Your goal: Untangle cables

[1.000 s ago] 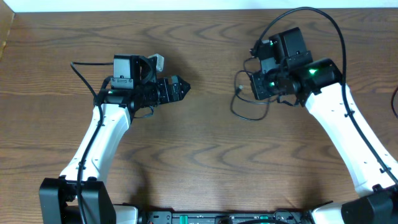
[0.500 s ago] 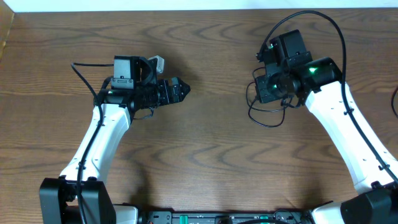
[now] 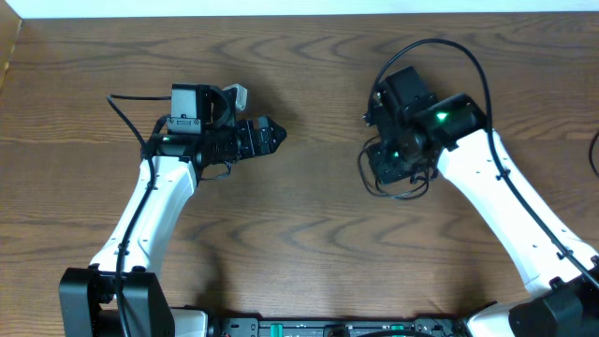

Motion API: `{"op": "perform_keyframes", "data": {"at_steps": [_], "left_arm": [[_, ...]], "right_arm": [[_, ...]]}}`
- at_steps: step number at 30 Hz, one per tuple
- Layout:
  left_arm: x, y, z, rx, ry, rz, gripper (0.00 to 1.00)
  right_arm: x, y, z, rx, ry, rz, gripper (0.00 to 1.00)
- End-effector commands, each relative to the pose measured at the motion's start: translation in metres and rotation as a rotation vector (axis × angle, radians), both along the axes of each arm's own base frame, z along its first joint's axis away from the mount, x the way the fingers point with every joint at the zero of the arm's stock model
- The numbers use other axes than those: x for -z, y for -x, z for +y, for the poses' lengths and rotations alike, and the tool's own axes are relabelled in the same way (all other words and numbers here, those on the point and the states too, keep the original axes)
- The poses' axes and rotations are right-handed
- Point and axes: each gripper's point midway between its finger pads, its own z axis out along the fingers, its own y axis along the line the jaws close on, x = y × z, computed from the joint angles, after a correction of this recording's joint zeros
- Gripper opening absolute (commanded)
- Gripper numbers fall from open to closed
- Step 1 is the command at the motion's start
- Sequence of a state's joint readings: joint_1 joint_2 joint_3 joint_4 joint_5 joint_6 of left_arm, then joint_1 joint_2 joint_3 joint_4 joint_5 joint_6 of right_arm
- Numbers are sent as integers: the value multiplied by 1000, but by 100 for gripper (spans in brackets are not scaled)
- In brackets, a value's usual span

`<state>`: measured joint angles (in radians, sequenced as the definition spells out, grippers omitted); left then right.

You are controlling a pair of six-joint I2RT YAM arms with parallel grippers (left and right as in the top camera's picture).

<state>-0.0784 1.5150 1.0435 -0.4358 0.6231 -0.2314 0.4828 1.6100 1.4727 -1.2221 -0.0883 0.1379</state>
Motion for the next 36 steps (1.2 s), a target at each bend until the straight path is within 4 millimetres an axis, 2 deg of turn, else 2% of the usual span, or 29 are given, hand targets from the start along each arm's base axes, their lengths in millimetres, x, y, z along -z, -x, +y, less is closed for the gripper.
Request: {"op": "perform_keyframes", "data": {"at_steps": [1, 2, 3, 6, 10, 14, 20, 25, 30, 36], "left_arm": [[-3, 0, 0, 13, -3, -15, 98], [-3, 1, 0, 13, -3, -15, 98], [-3, 1, 1, 13, -3, -13, 98], [-2, 2, 1, 13, -4, -5, 98], [-1, 3, 1, 13, -4, 0, 98], [-1, 3, 1, 13, -4, 0, 98], [0, 5, 1, 14, -5, 10, 98], [0, 5, 1, 14, -6, 12, 98], [0, 5, 1, 14, -6, 11, 98], [0, 5, 1, 14, -6, 12, 98]], "right_arm": [[0, -10, -12, 96, 71, -44, 82], [0, -16, -18, 133, 94, -71, 89], [-2, -22, -22, 161, 107, -95, 91], [-5, -42, -31, 214, 96, -153, 90], [5, -52, -46, 305, 117, -138, 90], [37, -54, -64, 403, 179, -51, 89], [92, -56, -68, 402, 262, 73, 87], [130, -56, -76, 459, 322, 148, 87], [148, -54, -83, 470, 348, 190, 86], [149, -61, -99, 518, 341, 187, 87]]}}
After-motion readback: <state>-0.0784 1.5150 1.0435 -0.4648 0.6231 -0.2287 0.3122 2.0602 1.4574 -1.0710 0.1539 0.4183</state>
